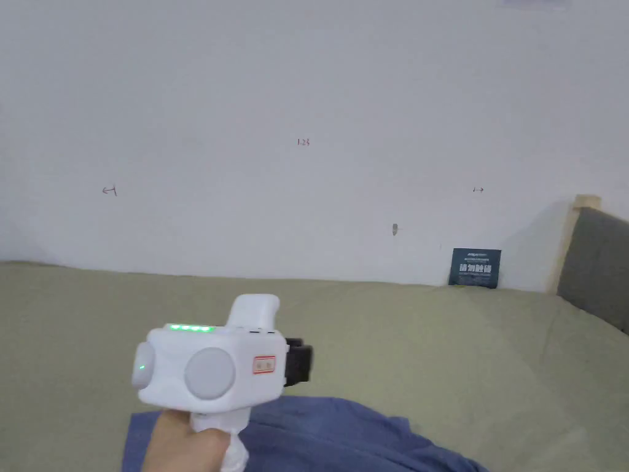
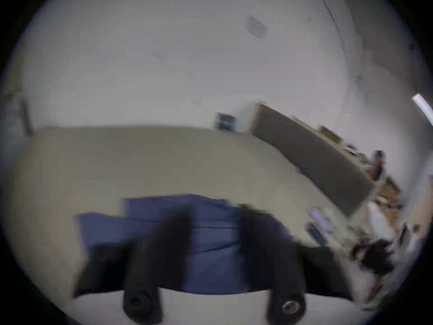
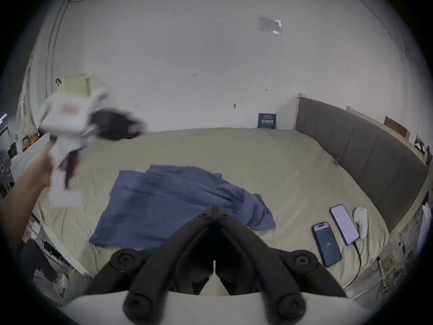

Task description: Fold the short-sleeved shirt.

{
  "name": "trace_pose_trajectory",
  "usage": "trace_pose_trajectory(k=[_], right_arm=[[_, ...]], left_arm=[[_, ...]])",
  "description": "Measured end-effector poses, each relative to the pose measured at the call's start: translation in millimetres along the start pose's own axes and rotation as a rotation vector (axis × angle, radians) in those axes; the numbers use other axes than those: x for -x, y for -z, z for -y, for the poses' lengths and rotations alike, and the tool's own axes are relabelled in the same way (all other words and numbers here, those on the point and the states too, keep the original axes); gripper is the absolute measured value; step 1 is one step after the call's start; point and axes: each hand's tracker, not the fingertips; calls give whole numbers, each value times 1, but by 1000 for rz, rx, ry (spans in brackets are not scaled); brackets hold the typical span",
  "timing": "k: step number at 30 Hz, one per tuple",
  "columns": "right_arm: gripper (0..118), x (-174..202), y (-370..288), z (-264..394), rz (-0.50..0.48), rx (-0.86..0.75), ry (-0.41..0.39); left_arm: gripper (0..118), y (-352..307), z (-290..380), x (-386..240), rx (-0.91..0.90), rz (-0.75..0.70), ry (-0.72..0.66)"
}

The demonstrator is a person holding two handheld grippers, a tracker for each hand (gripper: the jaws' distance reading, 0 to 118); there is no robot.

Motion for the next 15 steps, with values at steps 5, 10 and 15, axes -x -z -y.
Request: trace_pose_trajectory(k=[5,10,15], right_arm=[[0,3,11,-6,1,-66,59],[0,14,24,-8,-2,-31,70],[0,26,41,-12,-24,-11,30]], left_arm=[[0,-107,68,58,-1,-328,-104],[0,-152,114,84,55,-373,-193],[0,-128,105,105,90,-367,-171]])
